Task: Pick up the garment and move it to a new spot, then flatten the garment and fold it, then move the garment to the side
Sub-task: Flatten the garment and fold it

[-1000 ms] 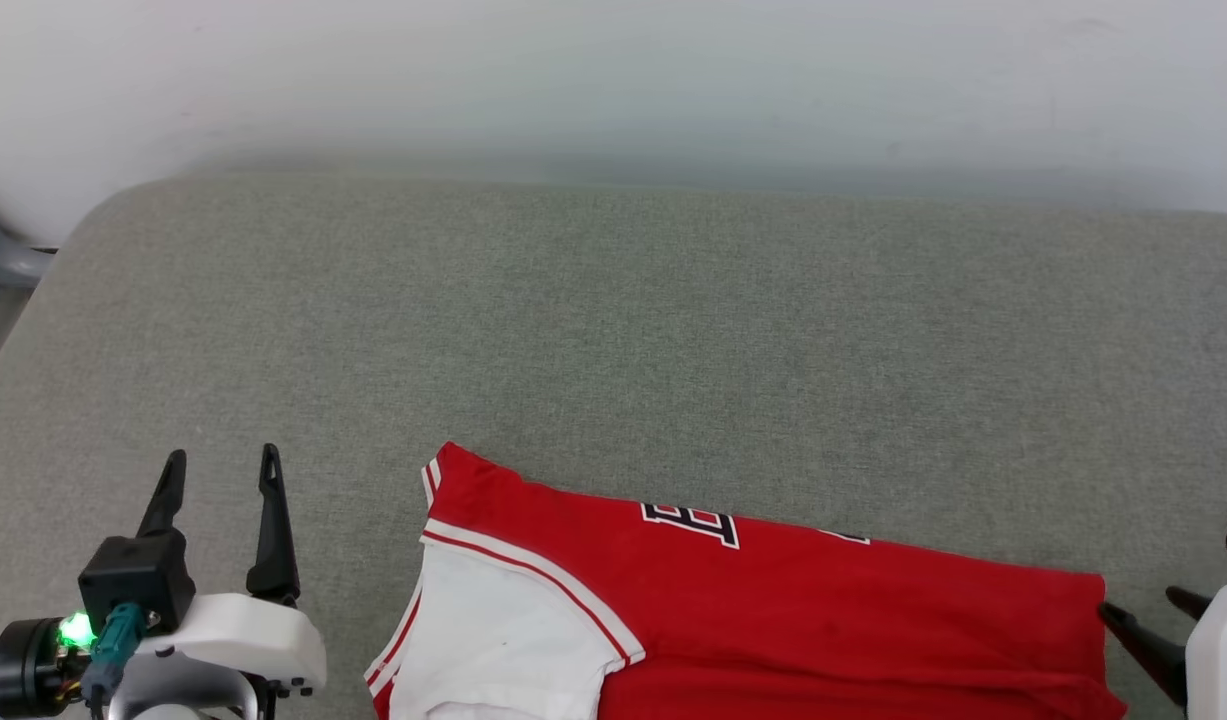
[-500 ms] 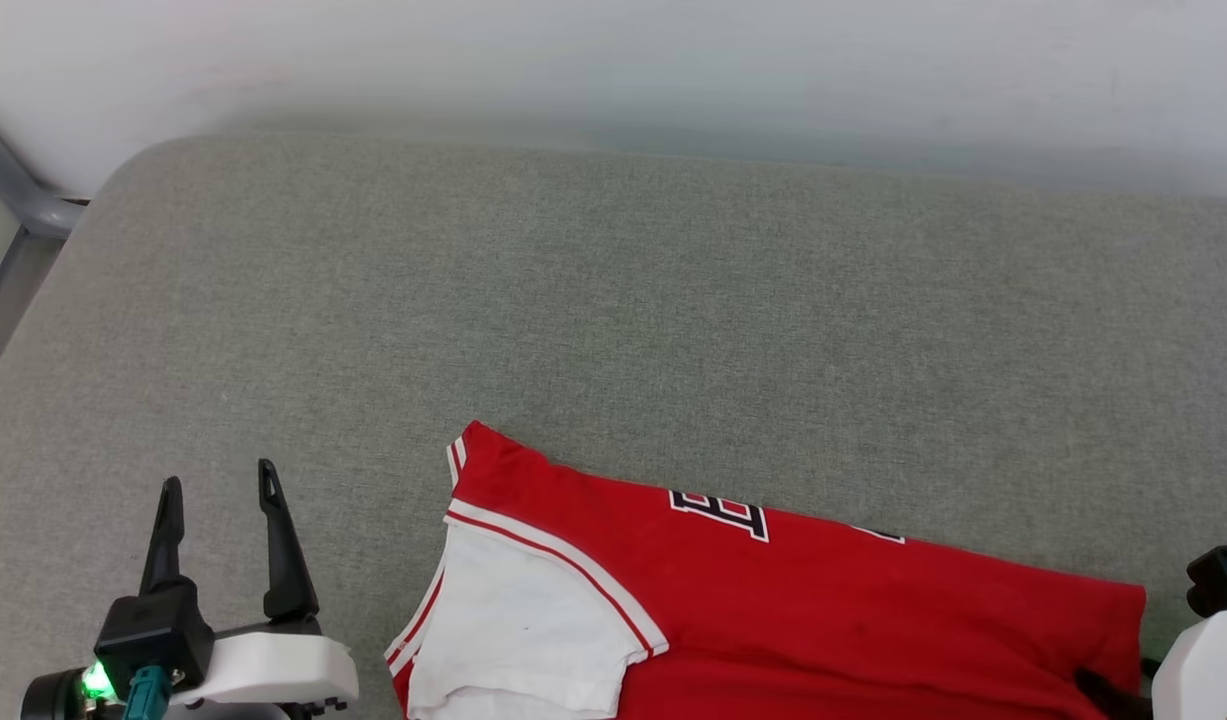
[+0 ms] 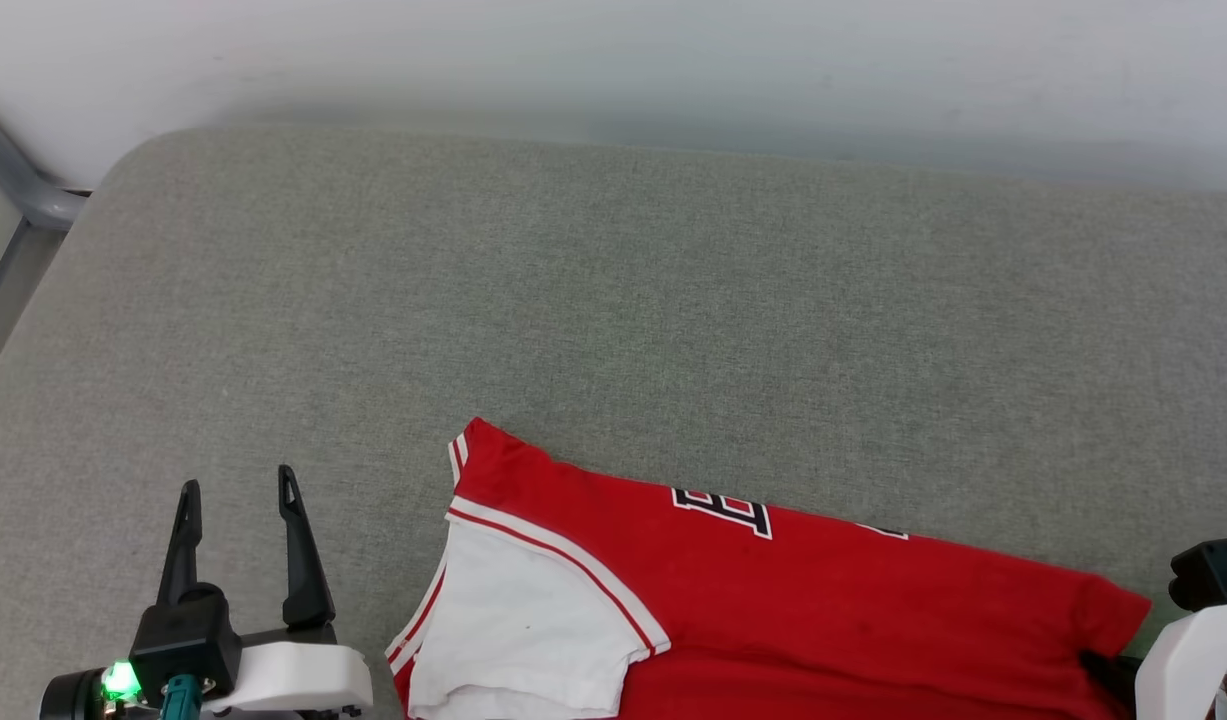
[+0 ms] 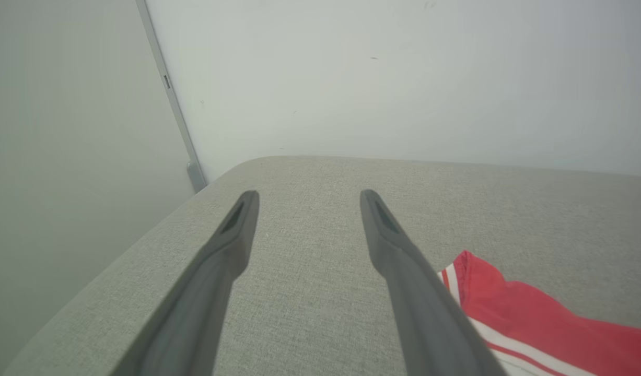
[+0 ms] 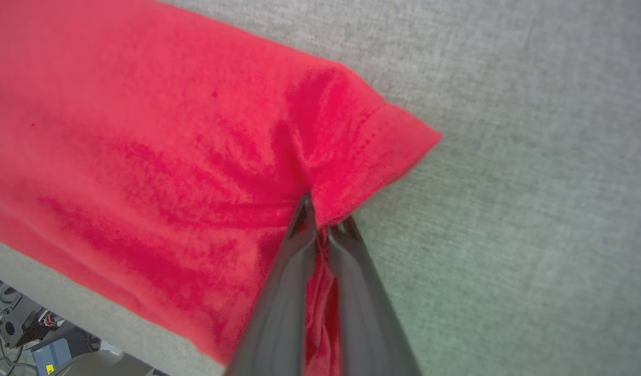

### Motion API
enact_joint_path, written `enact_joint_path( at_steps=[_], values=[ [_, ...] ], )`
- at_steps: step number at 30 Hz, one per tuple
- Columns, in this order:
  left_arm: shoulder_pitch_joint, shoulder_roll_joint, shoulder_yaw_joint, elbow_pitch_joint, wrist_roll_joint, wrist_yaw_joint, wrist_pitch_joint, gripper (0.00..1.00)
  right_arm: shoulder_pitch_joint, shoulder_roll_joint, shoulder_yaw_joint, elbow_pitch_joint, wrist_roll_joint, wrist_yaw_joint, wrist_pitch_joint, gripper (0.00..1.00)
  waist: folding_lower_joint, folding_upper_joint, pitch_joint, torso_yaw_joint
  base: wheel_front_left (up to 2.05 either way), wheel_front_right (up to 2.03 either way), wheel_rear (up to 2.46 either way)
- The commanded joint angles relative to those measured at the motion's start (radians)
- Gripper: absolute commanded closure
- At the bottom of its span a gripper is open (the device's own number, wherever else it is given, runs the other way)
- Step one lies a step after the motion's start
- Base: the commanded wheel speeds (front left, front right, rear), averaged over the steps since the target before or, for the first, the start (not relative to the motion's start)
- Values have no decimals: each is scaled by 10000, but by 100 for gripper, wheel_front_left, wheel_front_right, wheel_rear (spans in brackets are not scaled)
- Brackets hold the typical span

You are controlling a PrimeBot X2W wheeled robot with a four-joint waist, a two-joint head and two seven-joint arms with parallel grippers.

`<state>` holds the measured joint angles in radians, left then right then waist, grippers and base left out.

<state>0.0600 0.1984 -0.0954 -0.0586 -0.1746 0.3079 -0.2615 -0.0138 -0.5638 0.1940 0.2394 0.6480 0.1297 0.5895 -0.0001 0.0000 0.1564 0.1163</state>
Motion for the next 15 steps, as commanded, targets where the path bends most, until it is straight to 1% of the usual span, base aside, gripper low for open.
enact_joint_path(
  at_steps=[1, 5, 12, 15],
  values=[
    [140, -102, 128, 41, 243, -116, -45, 0, 12, 165, 169, 255, 89, 2, -65, 100, 1, 0, -67, -64, 0, 0, 0],
    [203, -312, 395, 45, 564, -338, -45, 0, -162, -204, -306, 277, 190, -6, -392, 100, 1, 0, -168, -153, 0, 0, 0],
    [271, -569, 699, 12, 931, -680, -45, 0, -273, -695, -1350, 562, 319, -3, -586, 100, 1, 0, -211, -247, 0, 0, 0],
    [269, -652, 729, 9, 1053, -862, -45, 0, -310, -967, -1828, 953, 57, -3, -674, 100, 1, 0, -203, -268, 0, 0, 0]
  ],
)
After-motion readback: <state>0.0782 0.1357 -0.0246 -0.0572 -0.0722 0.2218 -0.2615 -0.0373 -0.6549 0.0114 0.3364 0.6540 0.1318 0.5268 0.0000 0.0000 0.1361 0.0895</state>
